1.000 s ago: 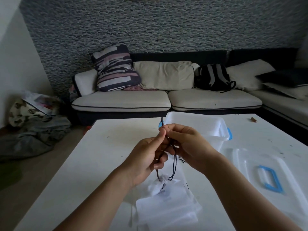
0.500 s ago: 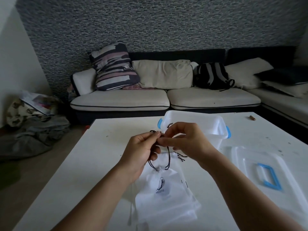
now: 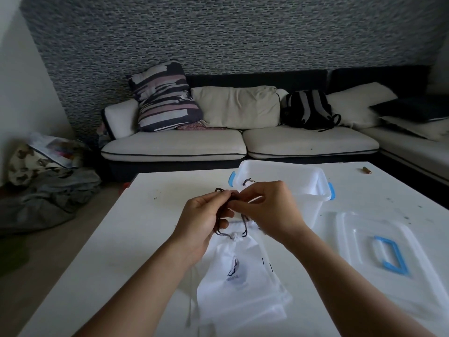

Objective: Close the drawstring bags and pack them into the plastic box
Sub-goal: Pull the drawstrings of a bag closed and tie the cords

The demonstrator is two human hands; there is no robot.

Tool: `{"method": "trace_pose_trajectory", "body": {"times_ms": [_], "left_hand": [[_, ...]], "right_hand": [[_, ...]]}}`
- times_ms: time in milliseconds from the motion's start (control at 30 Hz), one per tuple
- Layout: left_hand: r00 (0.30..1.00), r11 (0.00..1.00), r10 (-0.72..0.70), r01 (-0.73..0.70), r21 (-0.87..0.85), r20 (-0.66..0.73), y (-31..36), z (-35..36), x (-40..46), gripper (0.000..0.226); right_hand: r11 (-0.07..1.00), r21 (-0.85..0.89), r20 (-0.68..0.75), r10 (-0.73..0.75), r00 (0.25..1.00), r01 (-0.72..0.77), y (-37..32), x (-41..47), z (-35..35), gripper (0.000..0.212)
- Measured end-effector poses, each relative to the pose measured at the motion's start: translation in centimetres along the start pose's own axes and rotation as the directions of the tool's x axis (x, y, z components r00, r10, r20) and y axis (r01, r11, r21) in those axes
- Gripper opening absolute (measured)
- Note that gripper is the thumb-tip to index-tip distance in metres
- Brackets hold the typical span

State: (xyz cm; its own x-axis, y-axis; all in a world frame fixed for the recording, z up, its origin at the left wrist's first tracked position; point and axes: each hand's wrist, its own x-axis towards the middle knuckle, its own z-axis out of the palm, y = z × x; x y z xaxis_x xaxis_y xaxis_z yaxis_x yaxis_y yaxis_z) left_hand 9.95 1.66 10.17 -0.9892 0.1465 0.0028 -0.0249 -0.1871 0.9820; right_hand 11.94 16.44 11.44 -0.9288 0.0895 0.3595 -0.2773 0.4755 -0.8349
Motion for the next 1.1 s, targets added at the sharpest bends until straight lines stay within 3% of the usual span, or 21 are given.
{"method": "trace_pose_trajectory", "body": {"times_ms": [133, 200, 300, 367, 467, 600, 667, 733, 800, 867, 933, 1000, 1100], "left_hand": [[0.999, 1.000, 0.013, -0.012, 0.015, -0.037, -0.2, 0.1, 0.1, 0.019], [0.998, 0.996, -0.051, 0.048, -0.075, -0.038, 0.0, 0.1, 0.2, 0.018], [0.983, 0.942, -0.182, 0.178, -0.283, 0.012, 0.6, -0.2, 0.3, 0.018], [0.968, 0.886, -0.246, 0.248, -0.392, 0.056, 0.7, -0.4, 0.4, 0.018], [0.958, 0.851, -0.268, 0.287, -0.439, 0.105, 0.9, -0.7, 0.5, 0.017], [0.935, 0.831, -0.261, 0.344, -0.437, 0.240, 1.6, -1.1, 0.3, 0.017], [0.957, 0.937, -0.189, 0.243, -0.251, 0.218, 1.7, -1.5, 0.2, 0.020], [0.989, 0.999, 0.004, -0.010, 0.043, 0.146, 1.4, -1.9, 0.3, 0.024], [0.953, 0.891, 0.292, -0.302, 0.340, 0.081, 0.9, -2.6, 0.6, 0.024], [0.881, 0.788, 0.470, -0.443, 0.426, 0.047, 0.3, -2.8, 0.8, 0.023], [0.903, 0.885, 0.429, -0.414, 0.213, -0.028, 0.5, -2.1, 0.4, 0.025], [0.964, 0.958, 0.267, -0.267, -0.101, -0.015, 0.9, -1.0, -0.2, 0.025], [0.983, 0.958, 0.175, -0.156, -0.242, 0.060, 1.1, -0.4, -0.6, 0.025]], "right_hand": [[0.999, 0.041, 0.017, 0.000, 1.000, -0.001, -0.1, 0.0, -0.3, 0.010], [1.000, 0.018, 0.032, -0.019, 0.999, 0.018, -0.3, 0.0, -0.6, 0.002], [0.993, -0.065, -0.067, -0.099, 0.993, 0.095, 0.0, 0.2, -0.6, 0.023], [0.994, -0.075, -0.093, -0.092, 0.991, 0.085, 0.3, 0.4, -0.4, 0.021], [1.000, 0.006, 0.092, 0.026, 0.995, -0.027, 0.6, 0.4, -0.6, 0.017], [0.982, 0.150, 0.336, 0.061, 0.940, -0.117, 1.0, 0.0, 0.1, 0.008], [0.966, 0.193, 0.345, 0.097, 0.934, -0.172, 1.2, -0.2, 0.6, 0.012], [0.961, 0.195, 0.328, 0.123, 0.937, -0.195, 1.5, -0.1, 0.9, 0.014], [0.959, 0.205, 0.298, 0.130, 0.946, -0.196, 1.5, 0.1, 0.8, 0.018], [0.931, 0.283, 0.288, 0.149, 0.946, -0.232, 1.0, 0.0, 0.5, 0.030], [0.837, 0.419, 0.362, 0.202, 0.910, -0.352, 0.1, -0.1, 0.4, 0.034], [0.739, 0.435, 0.476, 0.296, 0.828, -0.514, -0.5, -0.1, 0.4, 0.046], [0.610, 0.456, 0.581, 0.348, 0.736, -0.648, -0.5, 0.2, 0.5, 0.050]]}}
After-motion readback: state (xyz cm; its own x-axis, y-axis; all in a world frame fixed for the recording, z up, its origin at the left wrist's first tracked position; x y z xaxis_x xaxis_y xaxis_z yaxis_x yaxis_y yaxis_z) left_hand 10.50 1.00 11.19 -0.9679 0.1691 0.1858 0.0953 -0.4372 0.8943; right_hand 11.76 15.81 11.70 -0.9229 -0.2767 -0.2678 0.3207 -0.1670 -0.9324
